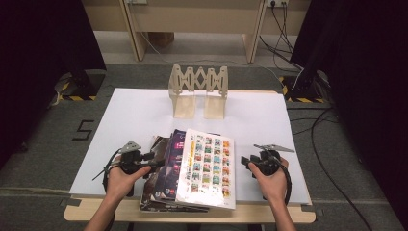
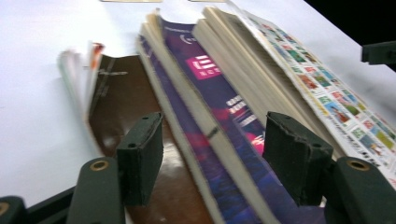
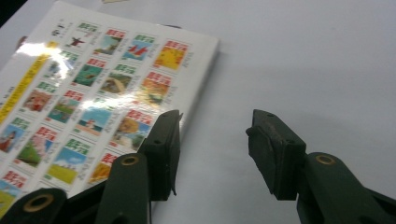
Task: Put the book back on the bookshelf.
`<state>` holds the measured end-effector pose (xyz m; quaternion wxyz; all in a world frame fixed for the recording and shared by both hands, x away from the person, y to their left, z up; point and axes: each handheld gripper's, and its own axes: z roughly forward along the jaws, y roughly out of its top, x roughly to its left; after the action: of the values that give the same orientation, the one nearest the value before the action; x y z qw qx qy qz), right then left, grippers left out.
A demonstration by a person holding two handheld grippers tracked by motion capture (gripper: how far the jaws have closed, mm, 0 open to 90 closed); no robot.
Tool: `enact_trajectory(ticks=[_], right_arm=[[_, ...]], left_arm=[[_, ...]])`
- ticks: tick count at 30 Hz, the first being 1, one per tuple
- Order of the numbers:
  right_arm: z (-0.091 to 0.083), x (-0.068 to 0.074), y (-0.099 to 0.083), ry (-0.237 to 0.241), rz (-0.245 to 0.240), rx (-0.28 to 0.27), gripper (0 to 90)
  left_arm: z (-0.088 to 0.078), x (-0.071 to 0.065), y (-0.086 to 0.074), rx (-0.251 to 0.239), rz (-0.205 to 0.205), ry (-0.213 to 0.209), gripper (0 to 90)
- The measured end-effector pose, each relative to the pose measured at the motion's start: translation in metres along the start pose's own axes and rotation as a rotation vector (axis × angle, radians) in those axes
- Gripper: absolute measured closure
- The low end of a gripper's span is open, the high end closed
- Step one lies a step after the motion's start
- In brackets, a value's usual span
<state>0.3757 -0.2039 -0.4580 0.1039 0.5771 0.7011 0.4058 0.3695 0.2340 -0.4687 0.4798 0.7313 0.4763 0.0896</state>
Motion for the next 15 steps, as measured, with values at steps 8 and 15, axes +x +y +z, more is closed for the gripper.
enact_trajectory(ticks=[8, 15], right_arm=[[0.016, 0.017, 0.009, 0.084, 0.009, 0.076, 52.1], [0.021, 0.020, 0.011, 0.110, 0.033, 0.110, 50.8]], left_arm=[[0.009, -0.012, 0.007, 0.010, 0.010, -0.007, 37.4], [0.020, -0.029, 0.022, 0.010, 0.018, -0.041, 38.1]])
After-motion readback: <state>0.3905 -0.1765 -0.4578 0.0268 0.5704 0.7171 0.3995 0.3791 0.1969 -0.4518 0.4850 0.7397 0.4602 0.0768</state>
